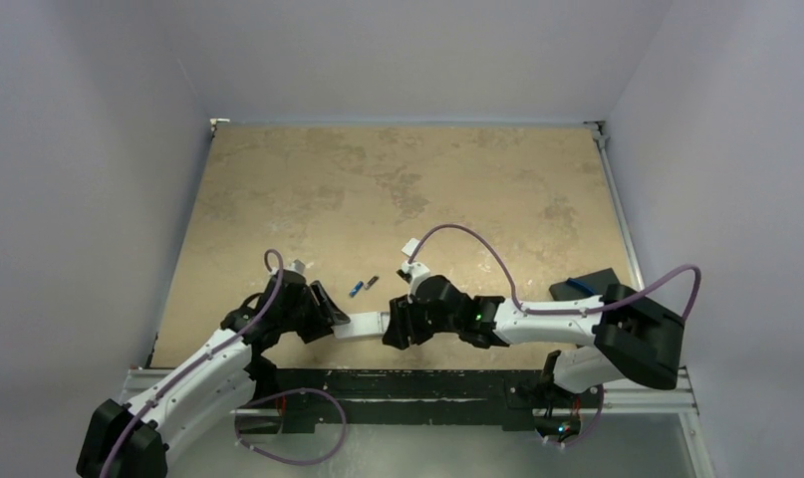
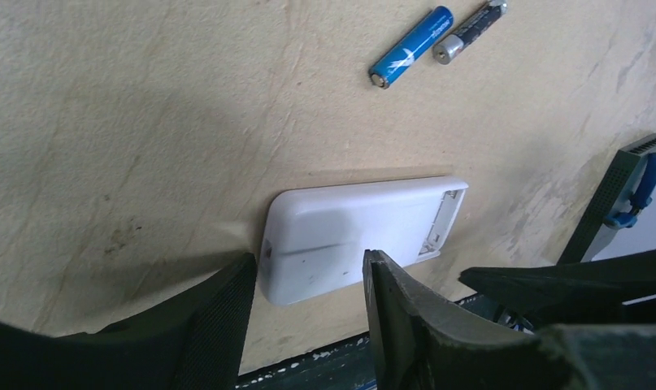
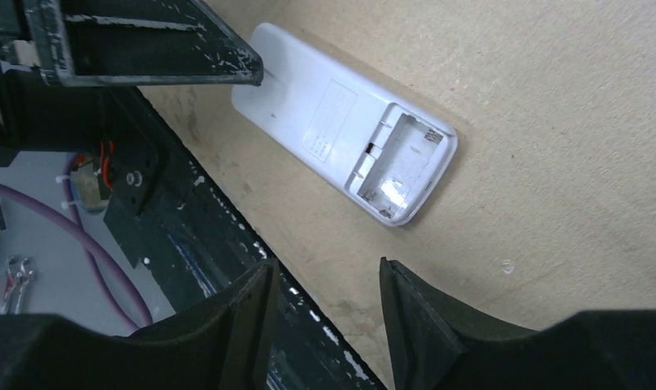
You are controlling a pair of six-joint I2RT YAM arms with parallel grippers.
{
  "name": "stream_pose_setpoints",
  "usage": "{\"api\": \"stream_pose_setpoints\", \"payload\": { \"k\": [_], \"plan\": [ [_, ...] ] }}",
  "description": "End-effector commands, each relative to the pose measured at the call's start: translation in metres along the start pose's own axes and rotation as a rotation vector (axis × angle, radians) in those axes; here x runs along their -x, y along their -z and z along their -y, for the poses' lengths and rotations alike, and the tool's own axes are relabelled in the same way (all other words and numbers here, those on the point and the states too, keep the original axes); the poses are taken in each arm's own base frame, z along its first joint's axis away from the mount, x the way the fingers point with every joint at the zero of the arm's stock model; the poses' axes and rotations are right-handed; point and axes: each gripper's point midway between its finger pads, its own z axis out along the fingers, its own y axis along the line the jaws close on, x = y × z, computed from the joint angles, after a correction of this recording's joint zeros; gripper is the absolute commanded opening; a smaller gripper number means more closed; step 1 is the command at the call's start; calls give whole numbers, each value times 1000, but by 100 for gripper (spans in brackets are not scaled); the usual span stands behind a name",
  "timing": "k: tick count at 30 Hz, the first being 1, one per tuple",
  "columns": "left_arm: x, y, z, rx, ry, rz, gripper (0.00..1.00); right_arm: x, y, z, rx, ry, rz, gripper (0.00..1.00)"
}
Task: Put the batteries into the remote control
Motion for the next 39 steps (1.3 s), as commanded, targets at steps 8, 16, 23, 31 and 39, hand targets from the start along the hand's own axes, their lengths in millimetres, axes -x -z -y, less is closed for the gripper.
{"api": "stream_pose_setpoints", "payload": {
  "k": [8, 16, 23, 31, 39],
  "plan": [
    [2, -2, 29, -141, -71, -6, 44, -8, -20, 1, 14, -80, 37, 51],
    [-15, -8, 29, -168, -81, -51, 42, -9, -25, 13, -36, -106, 58, 52],
    [-29, -13, 32, -180, -104, -75, 42, -12, -27, 21, -70, -138, 61, 52],
    [-35, -17, 41, -212, -111, -88, 41, -1, -26, 36, -156, -144, 105, 54],
    [-46, -20, 54, -248, -129, -102, 41, 18, -16, 55, -236, -134, 152, 55]
  ]
}}
